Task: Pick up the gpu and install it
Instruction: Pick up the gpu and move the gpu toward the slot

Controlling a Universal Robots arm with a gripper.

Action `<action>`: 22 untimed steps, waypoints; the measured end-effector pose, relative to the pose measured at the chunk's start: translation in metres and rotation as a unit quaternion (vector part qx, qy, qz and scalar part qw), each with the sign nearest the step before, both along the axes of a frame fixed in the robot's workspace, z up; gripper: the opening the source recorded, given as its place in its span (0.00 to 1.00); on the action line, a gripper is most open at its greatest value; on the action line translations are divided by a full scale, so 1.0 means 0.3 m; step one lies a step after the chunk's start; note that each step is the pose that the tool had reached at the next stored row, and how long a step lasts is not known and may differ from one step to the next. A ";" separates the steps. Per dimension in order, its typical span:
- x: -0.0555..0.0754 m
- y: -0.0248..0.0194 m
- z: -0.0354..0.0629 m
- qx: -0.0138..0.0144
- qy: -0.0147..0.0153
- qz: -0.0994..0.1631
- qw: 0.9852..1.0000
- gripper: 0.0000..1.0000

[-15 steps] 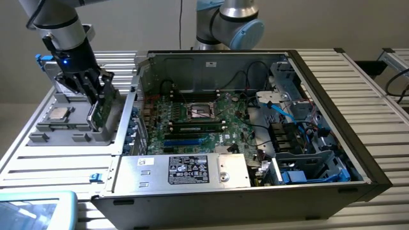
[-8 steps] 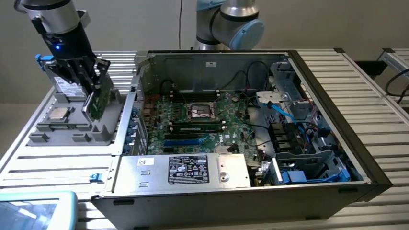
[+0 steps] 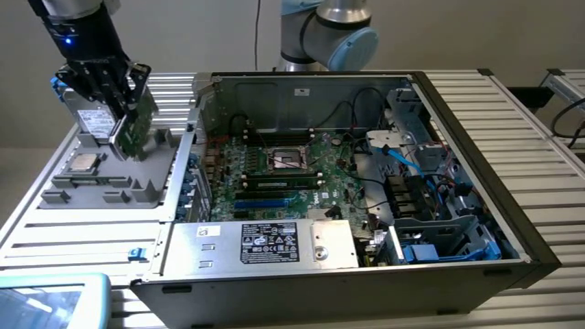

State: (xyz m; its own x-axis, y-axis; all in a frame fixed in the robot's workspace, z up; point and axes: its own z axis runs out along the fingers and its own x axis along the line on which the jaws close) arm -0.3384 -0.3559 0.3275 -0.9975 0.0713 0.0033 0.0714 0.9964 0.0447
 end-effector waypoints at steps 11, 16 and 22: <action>0.000 0.000 0.168 0.000 0.000 0.000 1.000 0.27; 0.000 0.000 0.243 0.000 0.000 0.000 1.000 0.27; 0.000 0.000 0.335 0.000 0.000 0.000 1.000 0.27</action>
